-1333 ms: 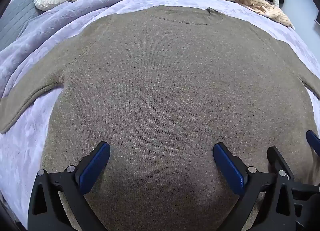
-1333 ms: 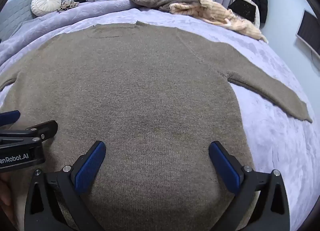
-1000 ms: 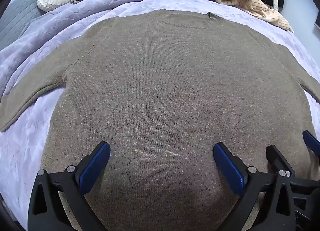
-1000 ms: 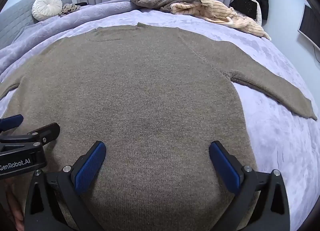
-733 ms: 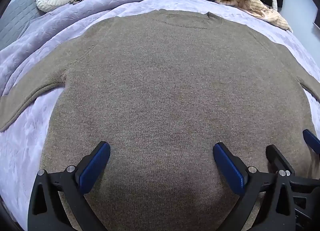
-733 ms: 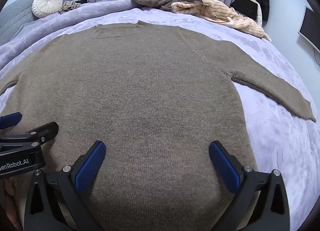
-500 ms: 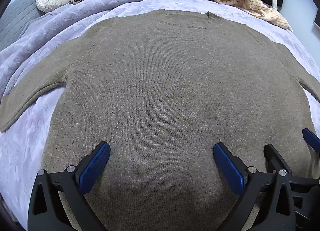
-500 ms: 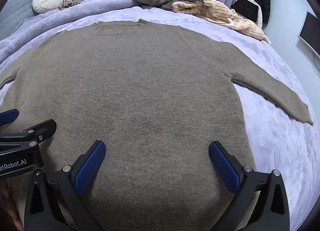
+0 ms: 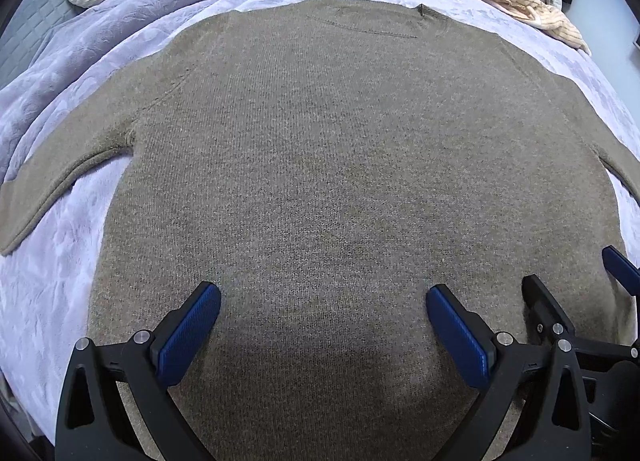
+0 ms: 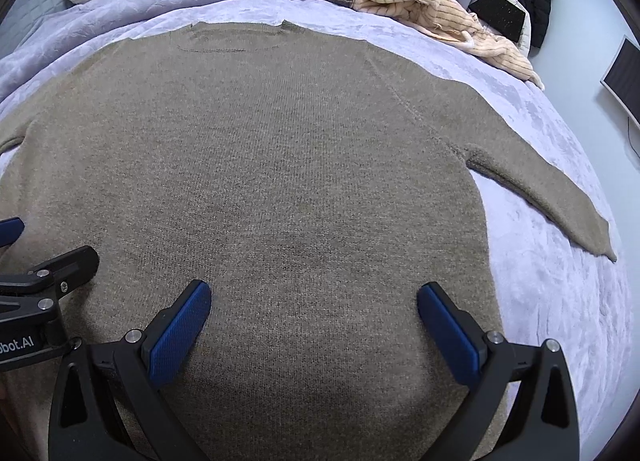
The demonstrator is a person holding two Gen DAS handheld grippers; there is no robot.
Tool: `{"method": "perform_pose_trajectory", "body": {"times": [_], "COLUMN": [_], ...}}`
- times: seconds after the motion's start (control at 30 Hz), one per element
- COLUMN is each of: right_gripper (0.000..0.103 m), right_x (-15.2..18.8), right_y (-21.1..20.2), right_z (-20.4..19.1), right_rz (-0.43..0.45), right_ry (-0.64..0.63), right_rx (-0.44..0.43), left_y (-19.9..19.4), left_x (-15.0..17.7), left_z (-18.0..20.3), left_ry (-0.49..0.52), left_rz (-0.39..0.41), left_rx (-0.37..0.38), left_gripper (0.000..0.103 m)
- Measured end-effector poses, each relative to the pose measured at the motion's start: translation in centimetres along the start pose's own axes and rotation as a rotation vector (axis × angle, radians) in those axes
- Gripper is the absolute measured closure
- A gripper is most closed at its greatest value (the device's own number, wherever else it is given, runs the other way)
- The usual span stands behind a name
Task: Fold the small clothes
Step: 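Move the right gripper over the taupe sweater toward a sleeve cuff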
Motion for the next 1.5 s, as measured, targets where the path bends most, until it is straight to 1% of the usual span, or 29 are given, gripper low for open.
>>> {"method": "perform_pose_trajectory", "body": {"times": [0.13,0.23,0.33,0.43,0.7,0.77,0.87,0.97,1.03,1.13,1.37,1.5], "right_gripper": [0.0,0.0,0.0,0.0,0.0,0.0,0.0,0.0,0.0,0.0,0.0,0.0], "right_x": [-0.1,-0.2,-0.6,-1.3,-3.1,-3.6,-4.6,-5.4,-5.9,-6.6,-7.7,-8.2], "right_y": [0.2,0.3,0.3,-0.3,-2.8,-3.6,-4.5,-5.6,-6.3,-7.0,-7.8,-7.8], "right_z": [-0.1,-0.2,-0.3,-0.5,-0.5,-0.4,0.0,0.4,0.7,1.3,3.0,4.0], "right_rz": [-0.022,-0.047,-0.076,-0.069,0.007,0.026,0.043,0.064,0.078,0.09,0.111,0.122], "right_ry": [-0.007,-0.019,-0.06,-0.087,-0.076,-0.071,-0.064,-0.05,-0.04,-0.027,0.016,0.032], "right_rx": [-0.003,-0.008,-0.013,-0.015,-0.029,-0.035,-0.047,-0.057,-0.067,-0.071,-0.07,-0.062], "left_y": [0.4,0.6,0.6,0.2,-1.8,-2.7,-4.0,-5.5,-6.4,-7.0,-7.9,-8.1], "left_x": [-0.5,-1.1,-1.8,-2.5,-5.2,-5.1,-4.7,-5.1,-5.5,-5.7,-6.3,-7.1], "left_z": [0.2,0.3,0.1,-0.6,-2.1,-2.6,-2.9,-3.1,-2.6,-2.1,-0.4,0.9], "left_ry": [-0.006,-0.01,-0.007,-0.033,-0.113,-0.128,-0.133,-0.138,-0.123,-0.104,-0.087,-0.077], "left_rz": [-0.036,-0.051,-0.08,-0.096,-0.057,-0.021,0.032,0.088,0.109,0.106,0.09,0.088], "left_rx": [-0.016,-0.011,-0.007,-0.012,-0.022,-0.041,-0.024,-0.065,-0.061,-0.062,-0.038,-0.046], "left_gripper": [0.0,0.0,0.0,0.0,0.0,0.0,0.0,0.0,0.0,0.0,0.0,0.0]}}
Point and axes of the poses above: each gripper's, at about its wrist camera, not at the fingertips, and y roughly the way its jaws point, z to its right, x to its underside, the point moved 7 cm from there along y, roughly the way its jaws point, and after that the axes turned 2 degrees about -y, right-handed, at the moved point
